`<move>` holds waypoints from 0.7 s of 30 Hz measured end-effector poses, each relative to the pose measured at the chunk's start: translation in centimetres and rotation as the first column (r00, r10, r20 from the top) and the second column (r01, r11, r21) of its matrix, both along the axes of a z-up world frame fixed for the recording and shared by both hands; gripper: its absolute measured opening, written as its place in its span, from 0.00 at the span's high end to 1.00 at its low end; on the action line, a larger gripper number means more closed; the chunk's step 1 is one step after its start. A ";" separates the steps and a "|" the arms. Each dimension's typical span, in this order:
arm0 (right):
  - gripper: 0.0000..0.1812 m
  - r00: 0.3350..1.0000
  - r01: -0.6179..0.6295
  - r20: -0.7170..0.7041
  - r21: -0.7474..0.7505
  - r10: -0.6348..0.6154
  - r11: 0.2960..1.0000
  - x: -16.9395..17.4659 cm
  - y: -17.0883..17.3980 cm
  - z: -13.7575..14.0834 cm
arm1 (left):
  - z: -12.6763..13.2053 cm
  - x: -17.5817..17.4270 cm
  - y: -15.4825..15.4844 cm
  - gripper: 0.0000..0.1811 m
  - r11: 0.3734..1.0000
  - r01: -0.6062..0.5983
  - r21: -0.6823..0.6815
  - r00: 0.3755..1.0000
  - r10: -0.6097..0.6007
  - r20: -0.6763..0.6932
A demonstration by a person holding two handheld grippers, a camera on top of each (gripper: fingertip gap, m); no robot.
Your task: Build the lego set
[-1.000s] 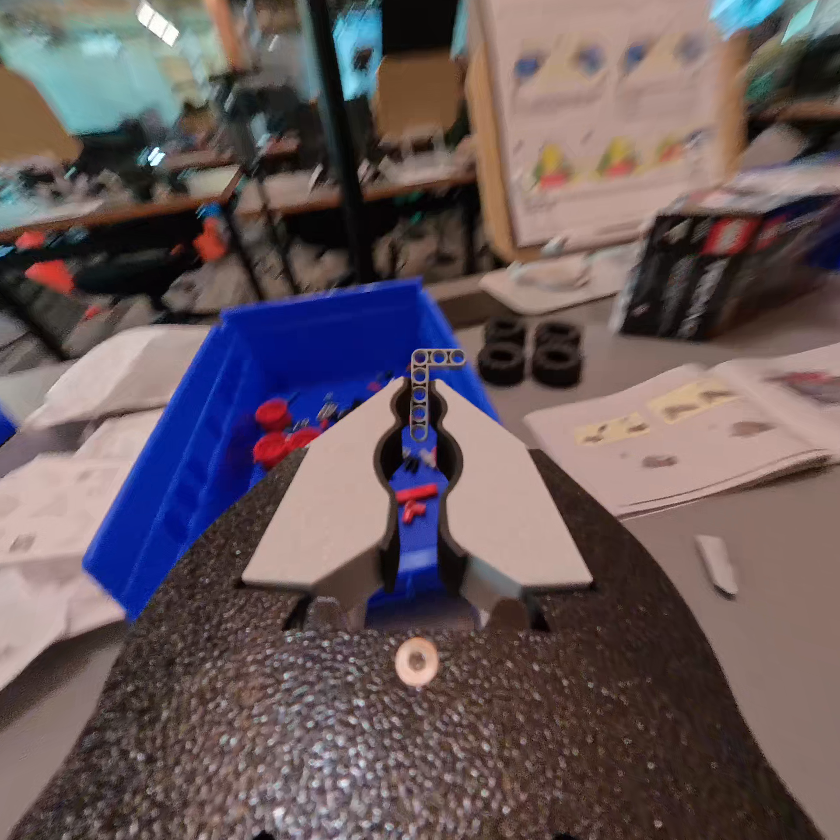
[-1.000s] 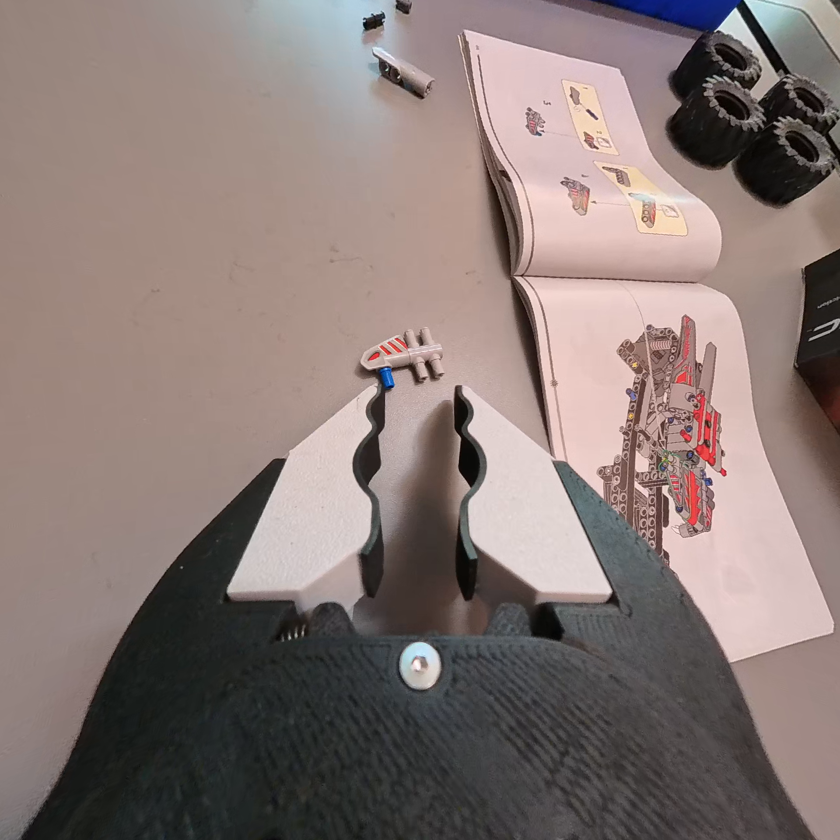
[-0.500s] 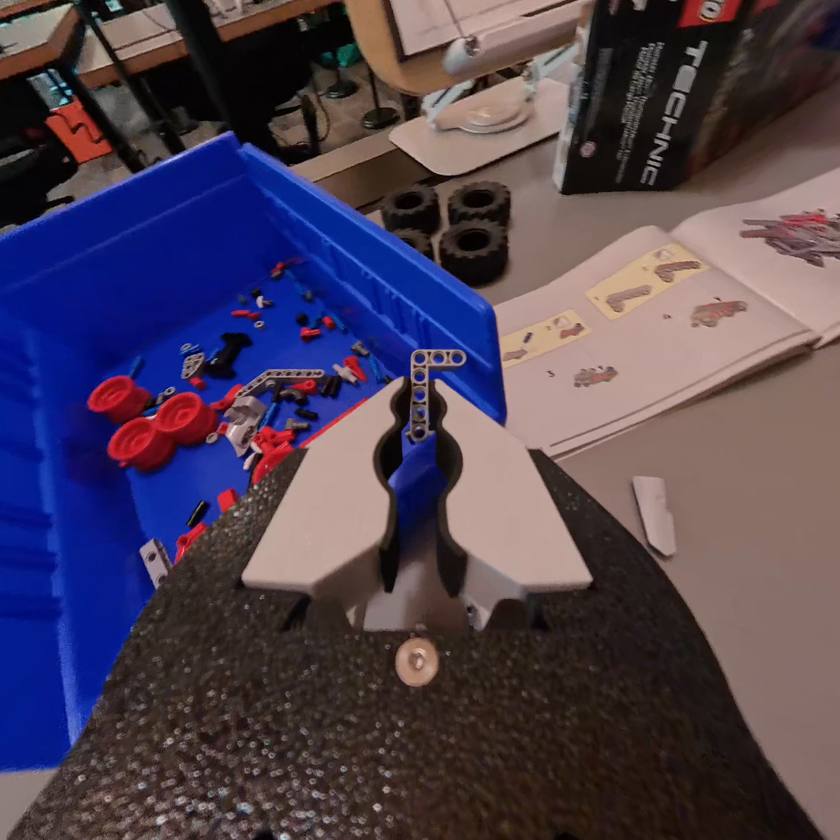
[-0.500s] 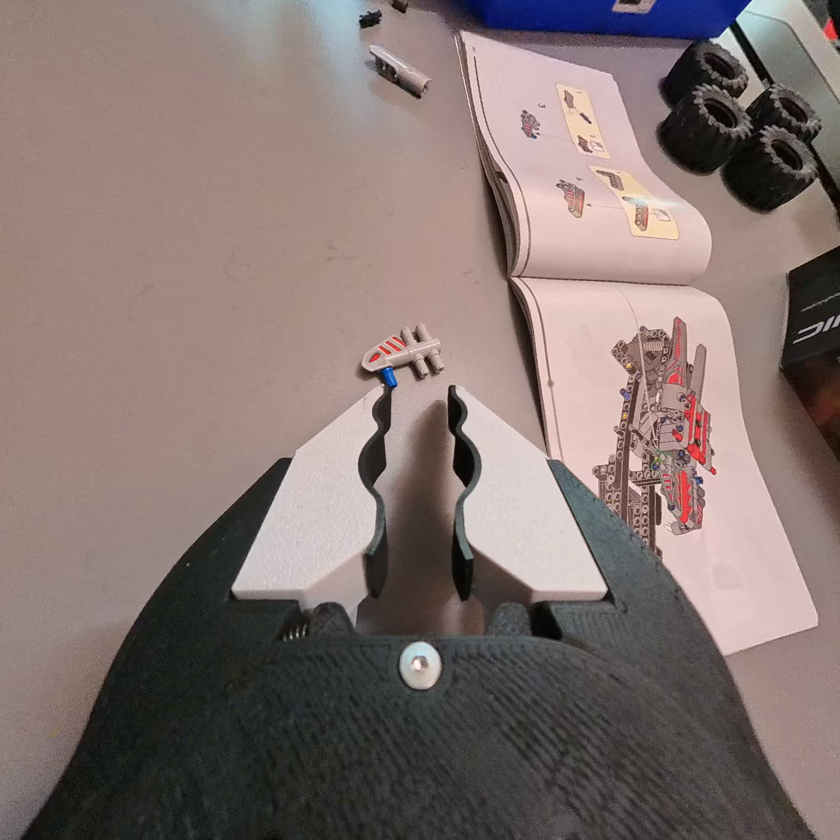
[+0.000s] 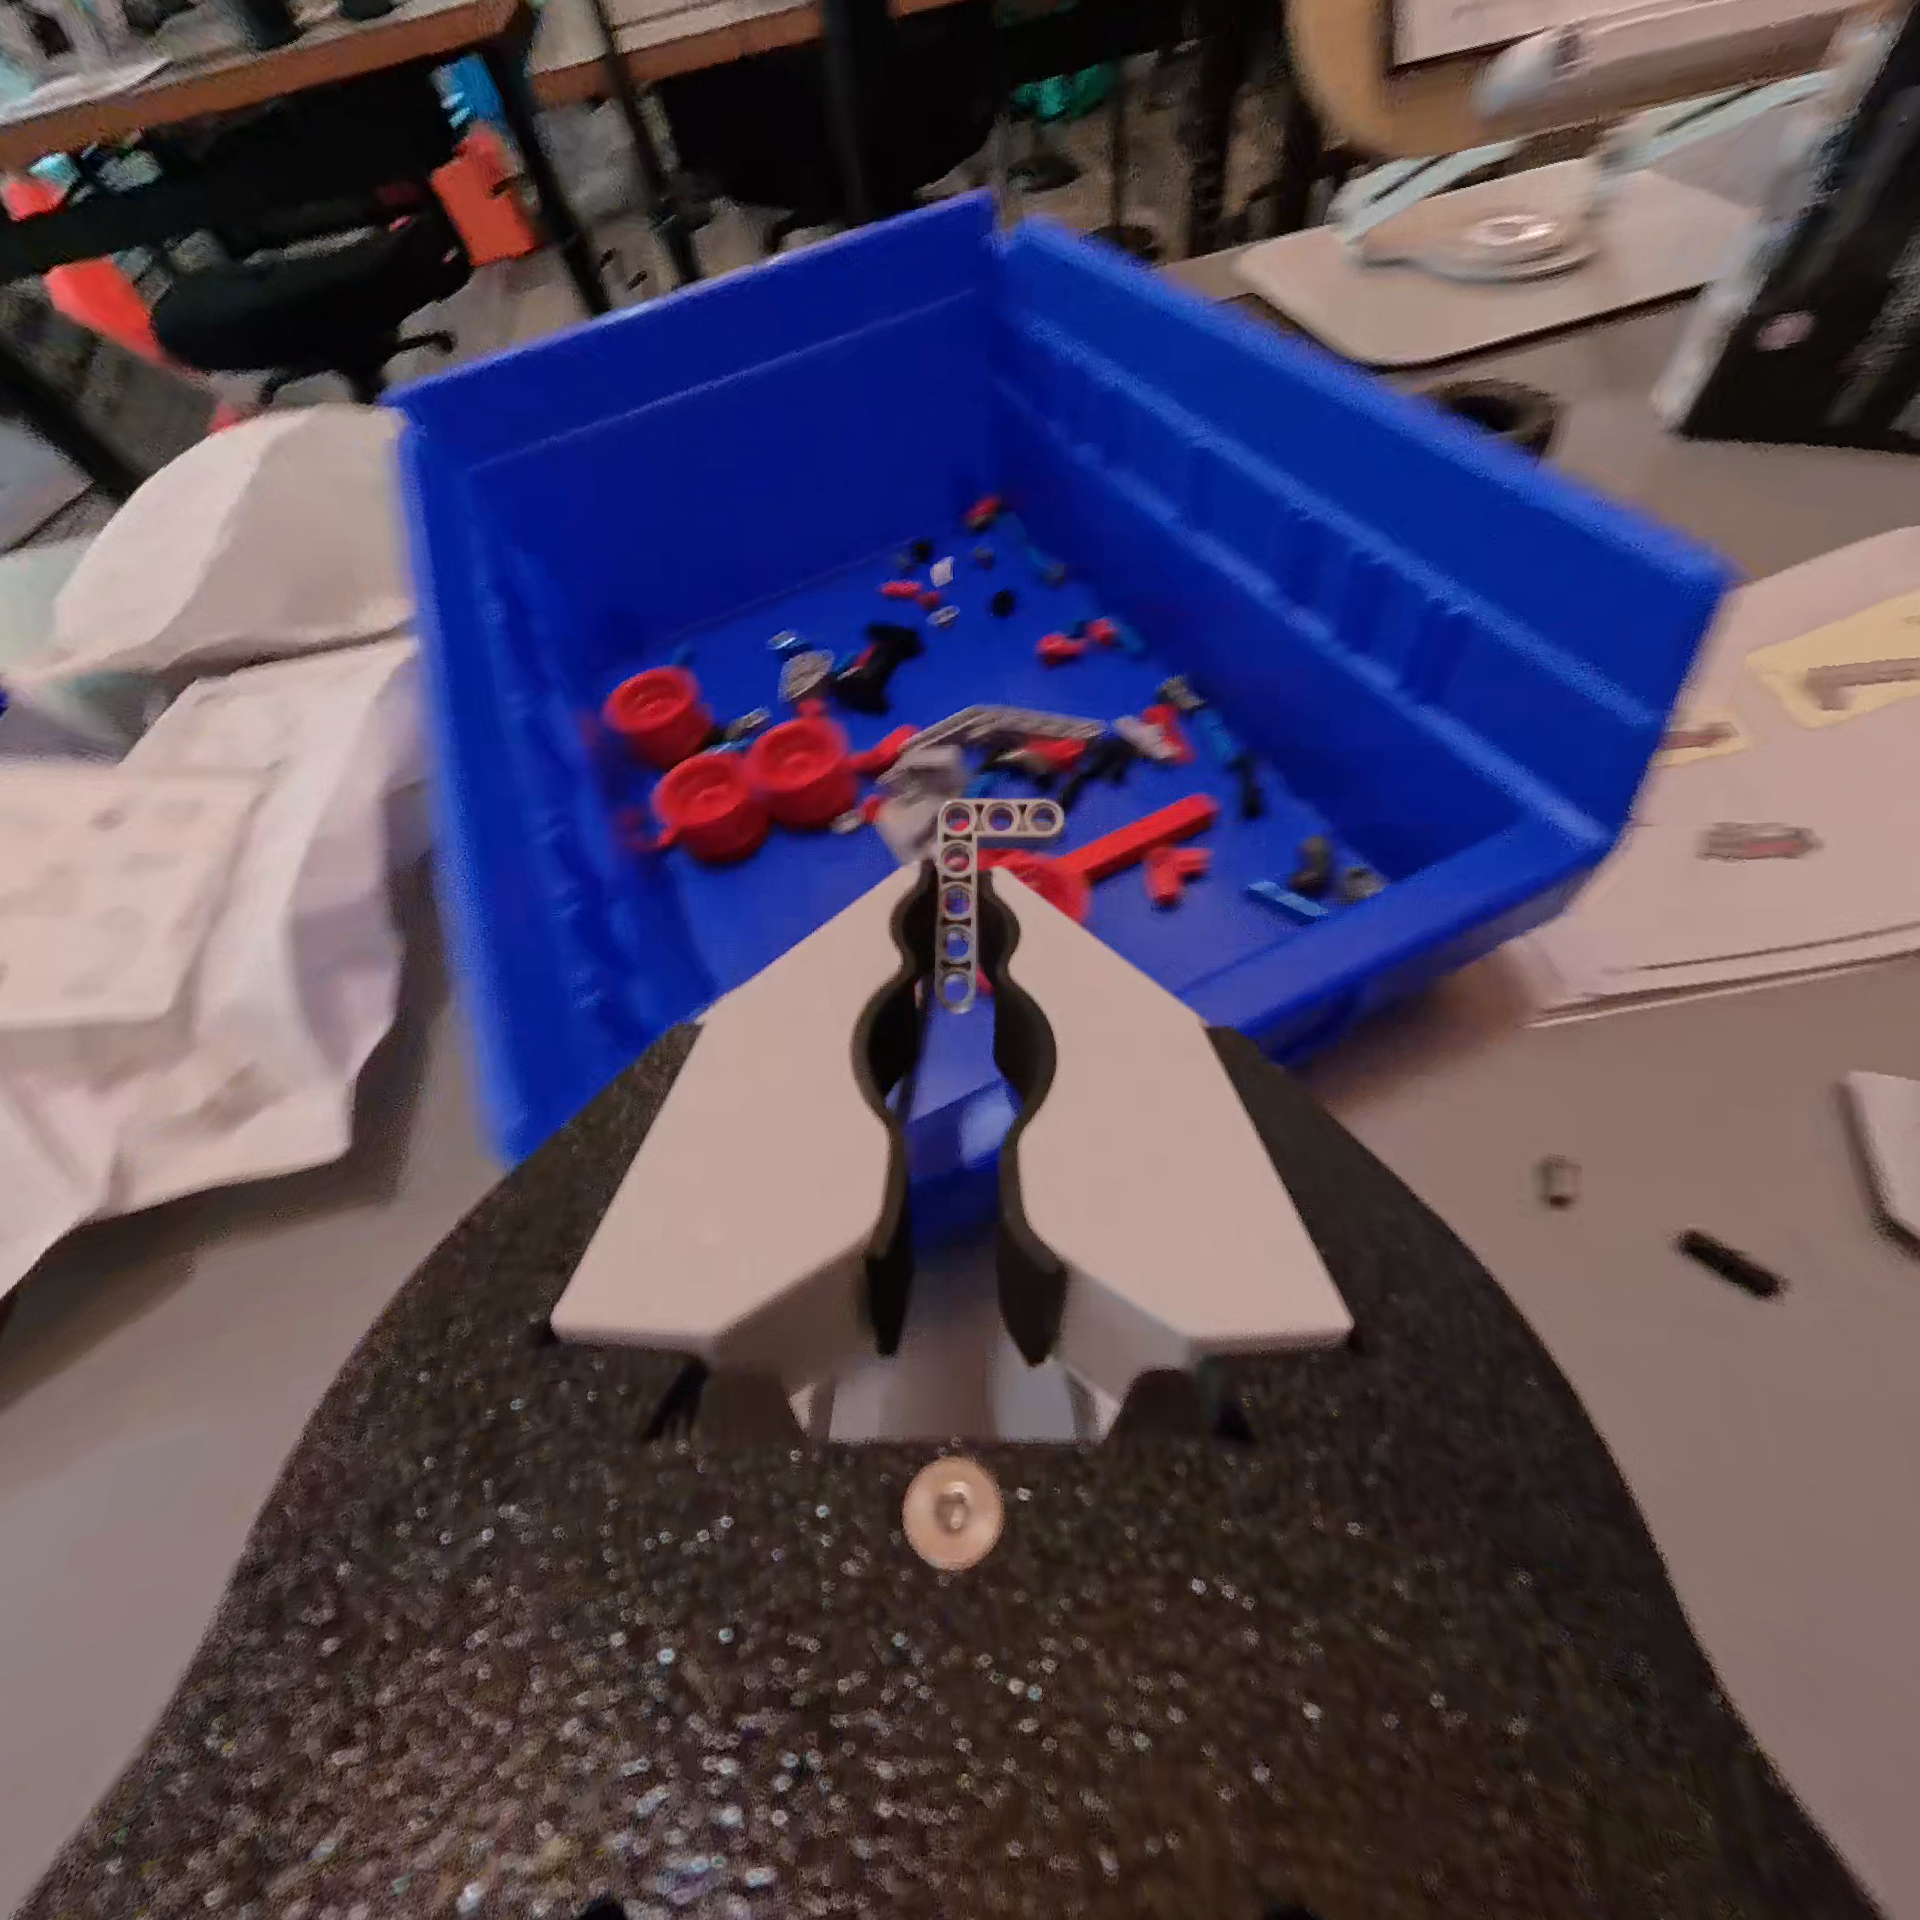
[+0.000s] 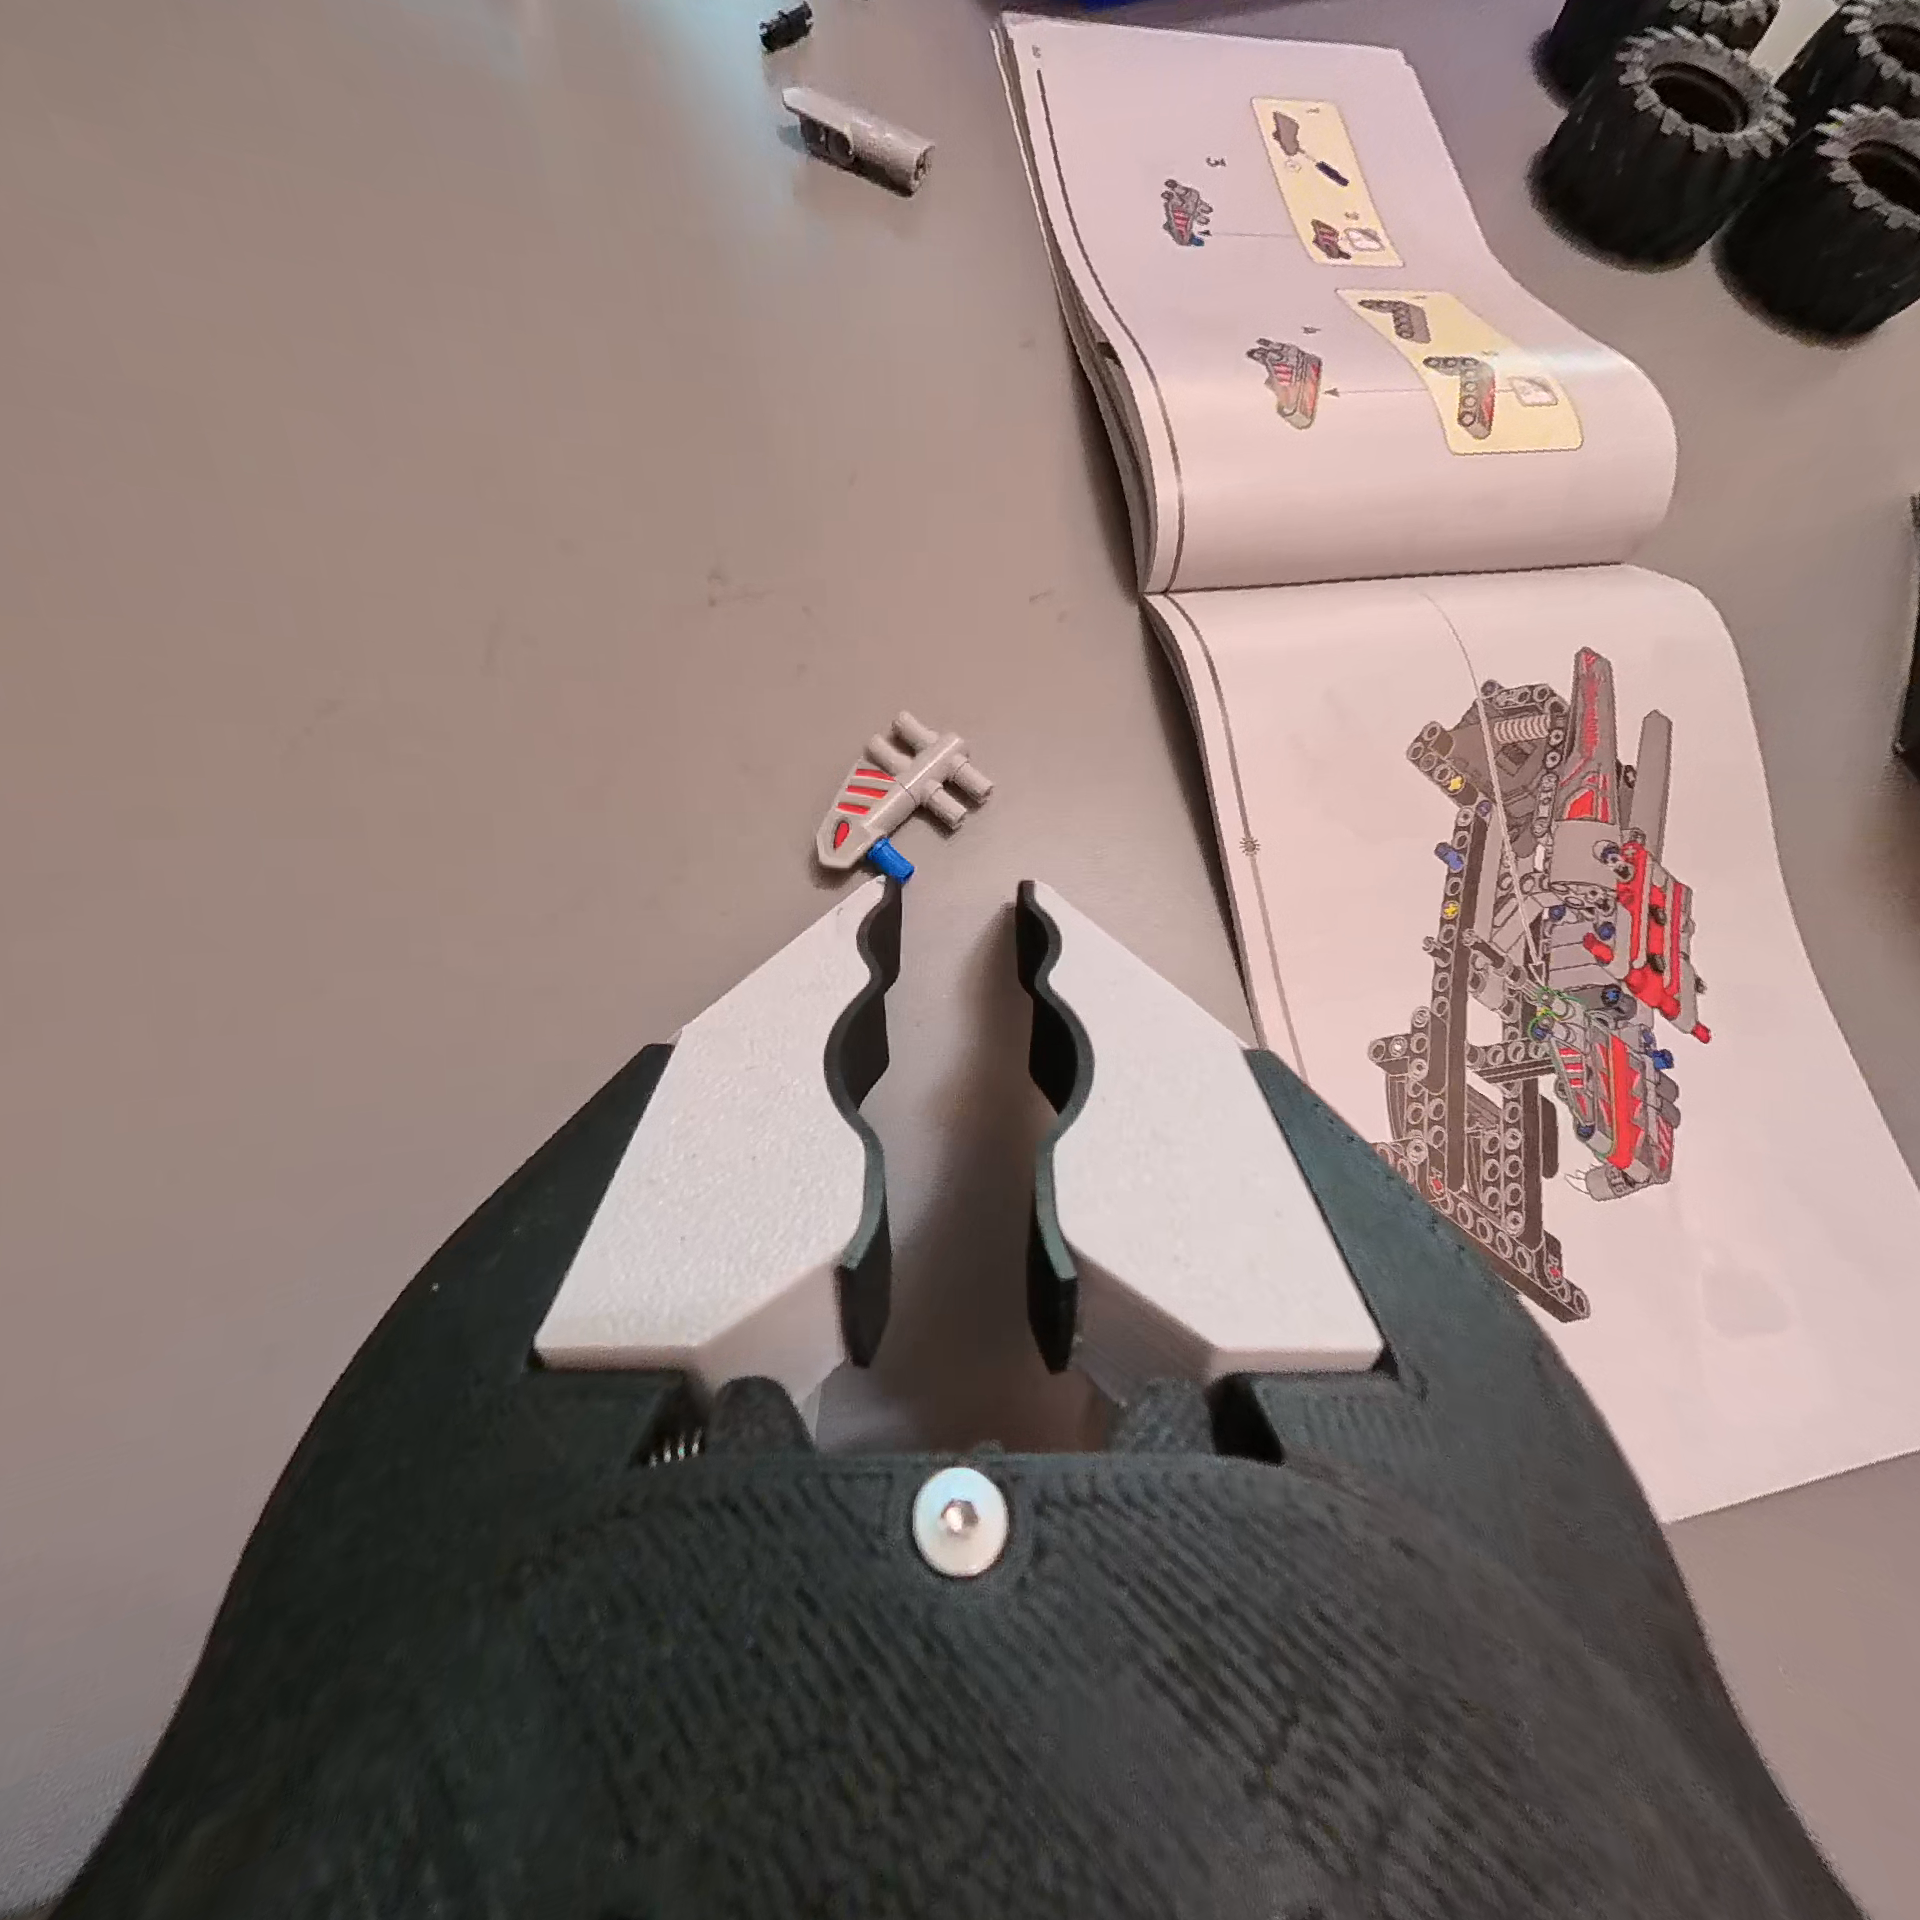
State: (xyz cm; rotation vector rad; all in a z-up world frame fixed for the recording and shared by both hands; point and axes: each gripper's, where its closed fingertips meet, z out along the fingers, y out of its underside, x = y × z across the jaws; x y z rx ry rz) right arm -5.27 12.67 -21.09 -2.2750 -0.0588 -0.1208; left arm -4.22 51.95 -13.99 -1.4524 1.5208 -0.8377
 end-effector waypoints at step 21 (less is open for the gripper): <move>0.77 0.996 0.028 -0.090 0.198 -0.010 0.980 -1.6 -0.8 3.2 | 6.4 -3.5 -30.7 0.97 0.495 0.804 0.329 0.485 -0.866 0.119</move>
